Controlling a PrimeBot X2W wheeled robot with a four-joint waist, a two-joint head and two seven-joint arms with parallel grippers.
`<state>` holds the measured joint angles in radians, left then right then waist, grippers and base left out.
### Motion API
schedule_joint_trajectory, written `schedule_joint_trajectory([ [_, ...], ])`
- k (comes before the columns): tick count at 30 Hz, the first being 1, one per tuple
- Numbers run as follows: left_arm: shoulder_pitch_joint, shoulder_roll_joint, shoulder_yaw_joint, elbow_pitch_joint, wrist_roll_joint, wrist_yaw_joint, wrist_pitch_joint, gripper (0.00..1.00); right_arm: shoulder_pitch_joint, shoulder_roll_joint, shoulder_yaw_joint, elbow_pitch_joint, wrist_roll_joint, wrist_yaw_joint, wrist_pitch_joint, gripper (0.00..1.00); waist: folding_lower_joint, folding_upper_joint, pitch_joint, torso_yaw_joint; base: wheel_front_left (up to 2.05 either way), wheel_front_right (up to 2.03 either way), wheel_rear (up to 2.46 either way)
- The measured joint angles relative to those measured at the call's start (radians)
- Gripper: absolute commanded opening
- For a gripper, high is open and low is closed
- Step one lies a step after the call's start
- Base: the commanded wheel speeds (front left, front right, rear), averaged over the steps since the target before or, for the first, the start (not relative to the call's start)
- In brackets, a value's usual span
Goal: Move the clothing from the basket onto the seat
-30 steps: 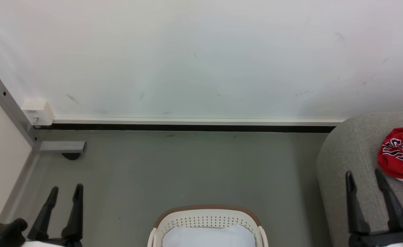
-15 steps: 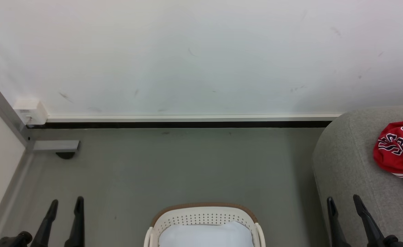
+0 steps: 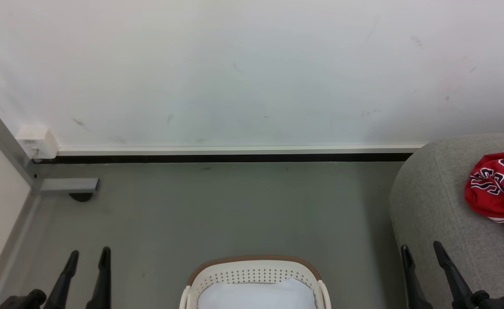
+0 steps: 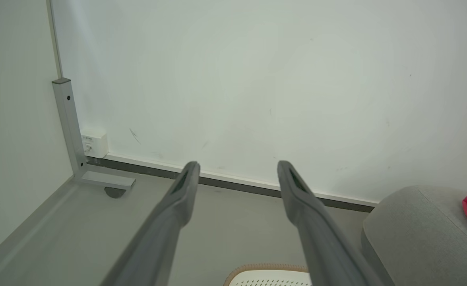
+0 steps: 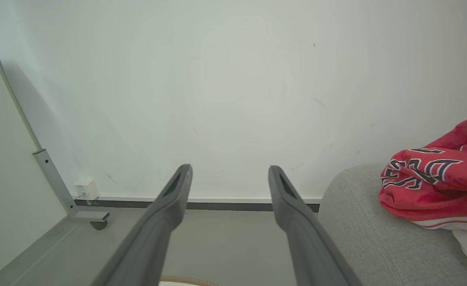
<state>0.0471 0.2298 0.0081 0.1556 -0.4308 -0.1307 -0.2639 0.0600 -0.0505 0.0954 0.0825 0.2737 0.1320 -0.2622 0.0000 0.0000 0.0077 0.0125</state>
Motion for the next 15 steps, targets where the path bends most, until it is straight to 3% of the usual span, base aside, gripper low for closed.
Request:
schedule_joint_trajectory([
  [6, 0.0, 0.001, -0.006, 0.005, -0.003, -0.001, 0.0, 1.0, -0.001, 0.0, 0.004, 0.001, 0.0, 0.0, 0.0, 1.0, 0.0, 0.0, 0.0, -0.001, 0.0, 0.0, 0.0],
  [7, 0.0, 0.0, -0.009, 0.008, -0.004, -0.001, 0.0, 0.0, 0.0, 0.0, 0.005, 0.003, 0.0, 0.0, 0.0, 0.0, 0.0, 0.0, 0.0, -0.001, 0.0, 0.0, 0.0],
  [15, 0.009, -0.034, -0.02, 0.05, -0.052, -0.001, 0.019, 0.0, 0.025, 0.0, 0.004, 0.044, 0.063, 0.0, 0.016, 0.0, 0.0, 0.0, -0.001, -0.001, 0.0, 0.0, 0.0],
])
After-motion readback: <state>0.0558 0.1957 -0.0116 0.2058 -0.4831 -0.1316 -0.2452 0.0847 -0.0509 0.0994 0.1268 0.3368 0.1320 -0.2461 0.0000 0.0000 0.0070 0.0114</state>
